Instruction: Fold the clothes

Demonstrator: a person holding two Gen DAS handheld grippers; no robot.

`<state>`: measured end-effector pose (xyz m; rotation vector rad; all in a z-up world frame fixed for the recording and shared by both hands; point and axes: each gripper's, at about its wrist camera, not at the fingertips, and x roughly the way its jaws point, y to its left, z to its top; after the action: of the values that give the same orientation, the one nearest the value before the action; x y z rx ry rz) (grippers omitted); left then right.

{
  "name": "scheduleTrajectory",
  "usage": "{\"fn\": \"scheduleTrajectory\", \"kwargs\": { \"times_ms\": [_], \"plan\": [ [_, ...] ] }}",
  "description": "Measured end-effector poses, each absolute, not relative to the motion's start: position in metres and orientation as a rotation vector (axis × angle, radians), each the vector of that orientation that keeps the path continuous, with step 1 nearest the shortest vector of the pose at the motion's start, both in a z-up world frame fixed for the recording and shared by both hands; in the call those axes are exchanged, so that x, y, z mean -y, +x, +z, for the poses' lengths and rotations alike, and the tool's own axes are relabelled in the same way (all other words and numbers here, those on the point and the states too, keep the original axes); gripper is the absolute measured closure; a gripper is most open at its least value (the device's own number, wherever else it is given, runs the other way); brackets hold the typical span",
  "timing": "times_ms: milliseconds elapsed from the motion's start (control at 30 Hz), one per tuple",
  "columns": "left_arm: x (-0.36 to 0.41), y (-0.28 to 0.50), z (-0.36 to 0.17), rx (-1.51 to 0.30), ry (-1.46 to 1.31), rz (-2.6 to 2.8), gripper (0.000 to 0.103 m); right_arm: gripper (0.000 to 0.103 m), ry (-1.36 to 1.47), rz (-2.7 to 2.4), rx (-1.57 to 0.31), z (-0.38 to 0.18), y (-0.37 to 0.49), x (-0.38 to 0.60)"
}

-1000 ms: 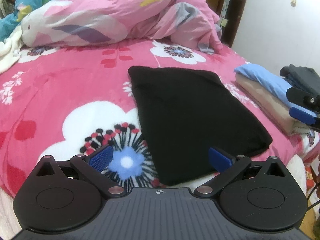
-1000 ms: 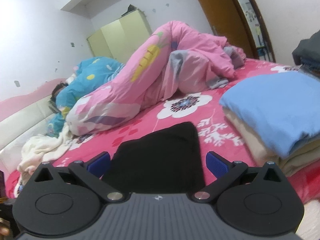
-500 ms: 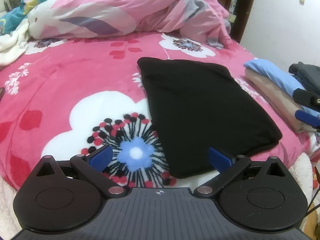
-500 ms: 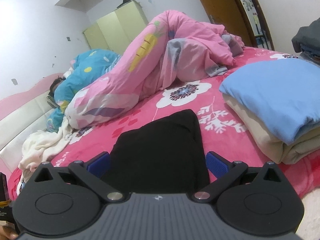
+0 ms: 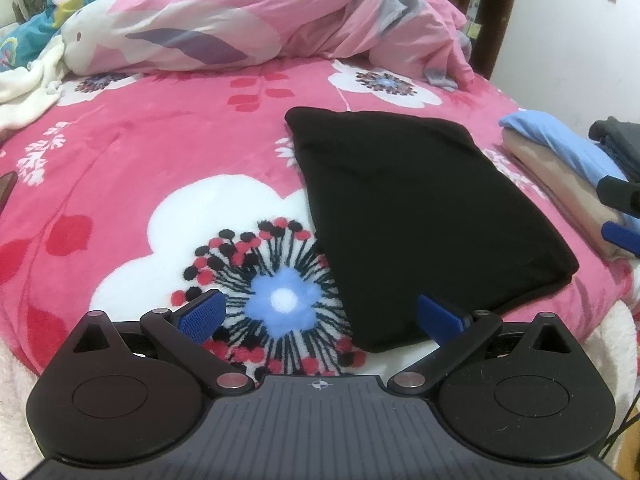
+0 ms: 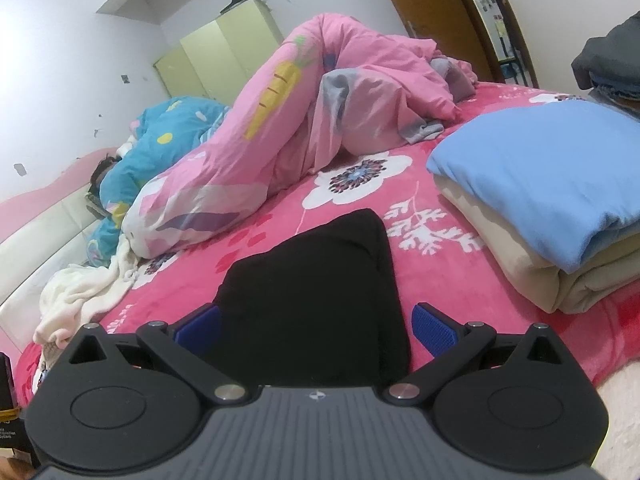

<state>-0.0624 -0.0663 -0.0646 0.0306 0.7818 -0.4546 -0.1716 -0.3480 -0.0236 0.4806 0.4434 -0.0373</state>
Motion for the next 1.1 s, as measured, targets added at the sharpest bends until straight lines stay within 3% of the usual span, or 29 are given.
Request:
{"fn": "scheduleTrajectory", "kwargs": {
  "times_ms": [1100],
  "plan": [
    [0.0689,-0.0613,-0.0673,-0.806,0.036,-0.446,0.000,0.000,0.517,-0.042,-0.463,-0.0327,-0.1694,0.3533]
  ]
}}
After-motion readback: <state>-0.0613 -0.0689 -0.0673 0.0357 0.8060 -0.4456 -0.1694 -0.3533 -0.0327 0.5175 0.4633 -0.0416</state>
